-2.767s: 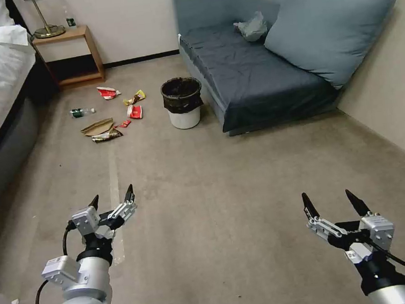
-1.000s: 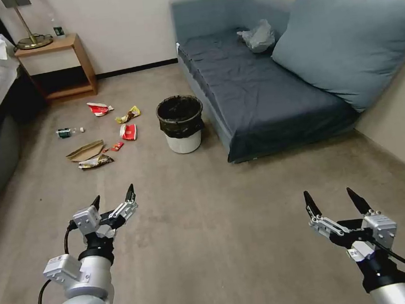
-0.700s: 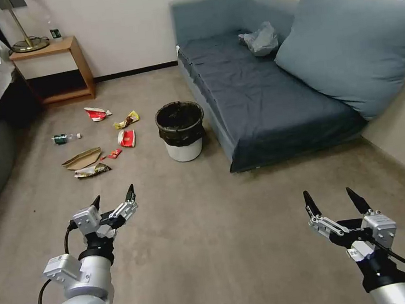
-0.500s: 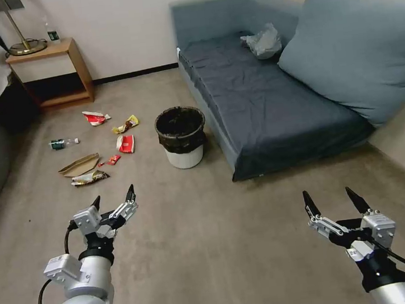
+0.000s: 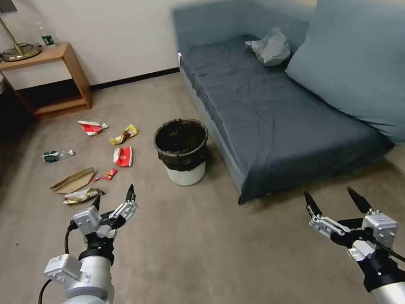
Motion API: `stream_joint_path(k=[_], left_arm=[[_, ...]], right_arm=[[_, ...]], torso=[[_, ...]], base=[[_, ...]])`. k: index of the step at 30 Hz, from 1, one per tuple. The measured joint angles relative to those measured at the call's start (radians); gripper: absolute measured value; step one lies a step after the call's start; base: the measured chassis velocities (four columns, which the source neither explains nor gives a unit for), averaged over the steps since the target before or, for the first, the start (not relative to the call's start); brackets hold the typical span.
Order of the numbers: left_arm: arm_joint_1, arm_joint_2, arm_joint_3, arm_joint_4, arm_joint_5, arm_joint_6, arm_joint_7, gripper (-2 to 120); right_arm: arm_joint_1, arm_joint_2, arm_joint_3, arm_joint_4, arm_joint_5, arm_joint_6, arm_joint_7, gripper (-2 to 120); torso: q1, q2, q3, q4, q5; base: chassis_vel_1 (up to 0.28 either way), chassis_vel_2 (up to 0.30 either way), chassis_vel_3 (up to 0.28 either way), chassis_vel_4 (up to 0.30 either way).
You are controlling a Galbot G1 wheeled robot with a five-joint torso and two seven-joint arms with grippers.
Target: Pick up the trash can from the floor.
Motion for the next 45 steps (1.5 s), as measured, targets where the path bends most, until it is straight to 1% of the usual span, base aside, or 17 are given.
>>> stream_joint_path(k=[16,20,27,29,31,33,34,35,36,37,38,39,41,42,43,44,45], left_arm=[[0.007,0.001,-0.002,-0.012,0.000,0.000,0.001,100],[0.009,0.004,-0.005,-0.018,-0.001,-0.002,0.001,100],[0.008,0.013,-0.012,-0.033,-0.013,0.000,0.001,100],[0.002,0.022,-0.026,-0.043,-0.016,0.030,-0.014,100],[-0.002,0.028,-0.033,-0.050,-0.023,0.043,-0.023,100],[-0.022,0.060,-0.048,-0.063,-0.061,0.081,-0.050,100],[-0.022,0.060,-0.048,-0.063,-0.061,0.081,-0.050,100],[-0.035,0.082,-0.054,-0.064,-0.081,0.095,-0.059,100],[-0.068,0.134,-0.061,-0.057,-0.121,0.112,-0.070,100],[-0.068,0.134,-0.061,-0.057,-0.121,0.112,-0.070,100],[-0.098,0.176,-0.065,-0.042,-0.153,0.125,-0.076,100],[-0.098,0.176,-0.065,-0.042,-0.153,0.125,-0.076,100],[-0.201,0.275,-0.062,0.001,-0.234,0.168,-0.090,100],[-0.201,0.275,-0.062,0.001,-0.234,0.168,-0.090,100],[-0.242,0.304,-0.056,0.019,-0.259,0.183,-0.094,100],[-0.317,0.353,-0.037,0.053,-0.307,0.211,-0.102,100],[-0.317,0.353,-0.037,0.053,-0.307,0.211,-0.102,100]], right_arm=[[-0.011,0.000,-0.004,0.009,-0.004,0.006,-0.004,100],[-0.018,0.000,-0.009,0.017,-0.002,0.024,-0.023,100],[-0.027,0.000,-0.019,0.025,-0.004,0.035,-0.035,100],[-0.030,0.000,-0.020,0.029,-0.006,0.038,-0.037,100],[-0.030,0.000,-0.021,0.030,-0.007,0.038,-0.038,100],[-0.027,0.000,-0.020,0.033,-0.007,0.038,-0.039,100],[-0.027,0.000,-0.020,0.033,-0.007,0.038,-0.039,100],[-0.027,0.000,-0.019,0.035,-0.007,0.038,-0.040,100],[-0.027,0.000,-0.014,0.040,-0.005,0.038,-0.040,100],[-0.027,0.000,-0.014,0.040,-0.005,0.038,-0.040,100],[-0.026,0.000,-0.008,0.044,-0.002,0.038,-0.040,100],[-0.026,0.000,-0.008,0.044,-0.002,0.038,-0.040,100],[-0.018,0.000,0.011,0.049,0.006,0.035,-0.040,100],[-0.018,0.000,0.011,0.049,0.006,0.035,-0.040,100],[-0.015,0.000,0.016,0.051,0.007,0.034,-0.040,100],[-0.013,0.000,0.019,0.052,0.008,0.034,-0.040,100],[-0.013,0.000,0.019,0.052,0.008,0.034,-0.040,100]], torso=[[0.000,0.000,0.000,0.0002,0.0000],[0.000,0.000,0.000,0.0000,-0.0003],[0.000,0.000,0.000,0.0001,-0.0002],[0.000,0.000,0.000,0.0002,-0.0003],[0.000,0.000,0.000,0.0001,-0.0002],[0.000,0.000,0.000,0.0003,-0.0001],[0.000,0.000,0.000,0.0003,-0.0001],[0.000,0.000,0.000,0.0003,-0.0001],[0.000,0.000,0.000,0.0001,-0.0001],[0.000,0.000,0.000,0.0001,-0.0001],[0.000,0.000,0.000,0.0001,-0.0001],[0.000,0.000,0.000,0.0001,-0.0001],[0.000,0.000,0.000,0.0002,-0.0002],[0.000,0.000,0.000,0.0002,-0.0002],[0.000,0.000,0.000,-0.0001,-0.0001],[0.000,0.000,0.000,-0.0004,-0.0003],[0.000,0.000,0.000,-0.0004,-0.0003]], base=[[-0.171,0.179,0.181,-0.163],[-0.162,0.174,0.161,-0.164],[-0.047,0.053,0.058,-0.041],[0.000,0.000,0.000,0.000],[0.000,0.000,0.000,0.000],[0.000,0.000,0.000,0.000],[0.000,0.000,0.000,0.000],[0.000,0.000,0.000,0.000],[0.000,0.000,0.000,0.000],[0.000,0.000,0.000,0.000],[0.000,0.000,0.000,0.000],[0.000,0.000,0.000,0.000],[0.000,0.000,0.000,0.000],[0.000,0.000,0.000,0.000],[0.000,0.000,0.000,0.000],[0.000,0.000,0.000,0.000],[0.000,0.000,0.000,0.000]])
